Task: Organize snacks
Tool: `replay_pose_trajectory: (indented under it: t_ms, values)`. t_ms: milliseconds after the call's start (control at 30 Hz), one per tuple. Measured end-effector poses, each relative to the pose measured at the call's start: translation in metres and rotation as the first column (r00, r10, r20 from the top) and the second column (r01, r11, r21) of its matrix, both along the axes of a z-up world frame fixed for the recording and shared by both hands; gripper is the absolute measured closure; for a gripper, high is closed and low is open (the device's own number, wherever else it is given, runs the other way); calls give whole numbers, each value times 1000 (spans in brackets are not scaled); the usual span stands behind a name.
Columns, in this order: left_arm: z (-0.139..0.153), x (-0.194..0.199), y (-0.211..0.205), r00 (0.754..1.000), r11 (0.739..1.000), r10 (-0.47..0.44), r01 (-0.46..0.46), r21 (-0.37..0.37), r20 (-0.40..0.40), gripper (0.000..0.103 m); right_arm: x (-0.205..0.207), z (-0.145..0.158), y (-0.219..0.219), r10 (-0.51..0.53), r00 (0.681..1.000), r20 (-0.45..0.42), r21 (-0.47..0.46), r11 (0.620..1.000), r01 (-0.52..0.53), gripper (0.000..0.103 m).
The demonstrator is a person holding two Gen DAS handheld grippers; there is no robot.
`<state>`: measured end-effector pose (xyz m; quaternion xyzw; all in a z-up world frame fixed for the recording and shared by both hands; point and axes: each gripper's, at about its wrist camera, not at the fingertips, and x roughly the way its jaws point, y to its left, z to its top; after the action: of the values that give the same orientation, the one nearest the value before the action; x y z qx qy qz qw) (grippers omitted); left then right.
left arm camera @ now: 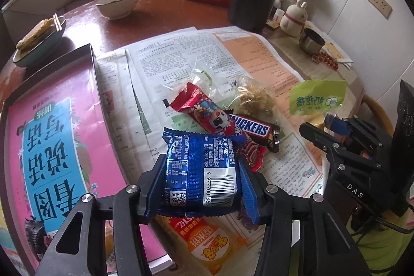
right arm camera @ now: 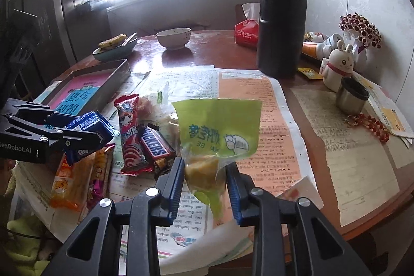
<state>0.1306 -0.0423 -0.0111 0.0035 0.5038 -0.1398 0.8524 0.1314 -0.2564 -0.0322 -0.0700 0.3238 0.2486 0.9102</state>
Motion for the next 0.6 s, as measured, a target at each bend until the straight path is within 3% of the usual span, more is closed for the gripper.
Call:
replay_pose_trajectory:
  t_ms: [600]
  values:
    - [27,-15,22,998,999,36,-33,-37,61,49,-25,25,18,69,996,56,73,995,-73,71]
